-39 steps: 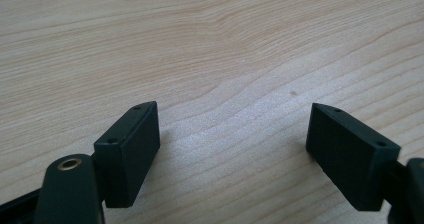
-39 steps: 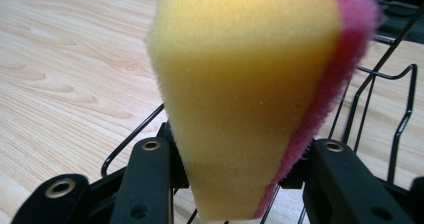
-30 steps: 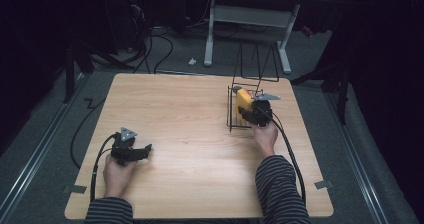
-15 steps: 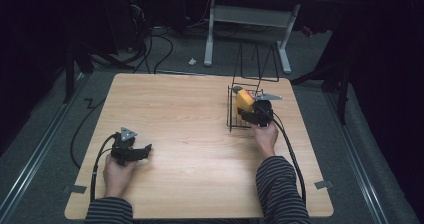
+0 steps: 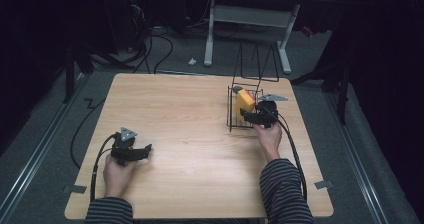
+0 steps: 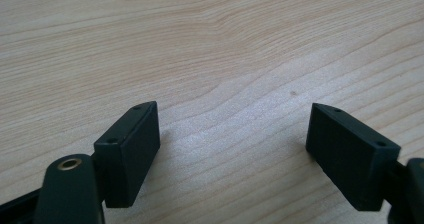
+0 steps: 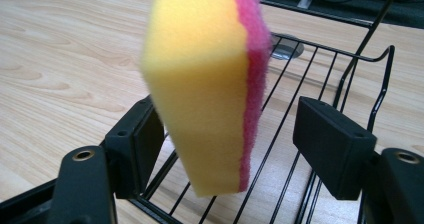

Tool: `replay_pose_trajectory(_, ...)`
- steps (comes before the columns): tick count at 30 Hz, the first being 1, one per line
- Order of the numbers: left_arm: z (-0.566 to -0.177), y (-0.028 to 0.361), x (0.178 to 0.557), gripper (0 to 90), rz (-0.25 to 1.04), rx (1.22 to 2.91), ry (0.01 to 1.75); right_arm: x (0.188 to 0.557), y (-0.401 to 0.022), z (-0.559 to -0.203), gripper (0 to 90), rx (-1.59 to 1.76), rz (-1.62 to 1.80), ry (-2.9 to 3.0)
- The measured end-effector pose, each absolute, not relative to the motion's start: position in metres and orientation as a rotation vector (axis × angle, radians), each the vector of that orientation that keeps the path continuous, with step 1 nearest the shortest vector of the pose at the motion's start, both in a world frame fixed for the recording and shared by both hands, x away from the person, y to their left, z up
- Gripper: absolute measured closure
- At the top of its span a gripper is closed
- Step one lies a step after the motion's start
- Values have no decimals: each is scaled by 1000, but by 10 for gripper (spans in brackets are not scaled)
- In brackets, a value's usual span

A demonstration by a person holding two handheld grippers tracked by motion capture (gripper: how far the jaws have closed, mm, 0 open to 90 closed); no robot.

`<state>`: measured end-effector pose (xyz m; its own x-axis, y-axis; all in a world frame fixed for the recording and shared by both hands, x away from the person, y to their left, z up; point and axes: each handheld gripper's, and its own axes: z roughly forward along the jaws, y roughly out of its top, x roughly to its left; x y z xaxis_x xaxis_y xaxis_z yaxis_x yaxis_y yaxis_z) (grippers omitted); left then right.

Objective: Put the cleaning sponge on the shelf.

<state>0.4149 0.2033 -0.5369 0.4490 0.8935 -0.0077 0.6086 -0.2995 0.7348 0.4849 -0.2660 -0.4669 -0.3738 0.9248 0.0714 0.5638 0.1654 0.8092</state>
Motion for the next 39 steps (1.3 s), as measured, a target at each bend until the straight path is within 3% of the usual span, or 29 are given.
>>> replay_pose_trajectory(13, -537, 203, 415, 220, 539, 2024, 1253, 475, -265, -455, 235, 1377, 1077, 1988)
replay_pose_trajectory(39, -537, 203, 415, 220, 539, 2024, 1253, 443, -282, -431, 252, 1335, 1136, 1948)
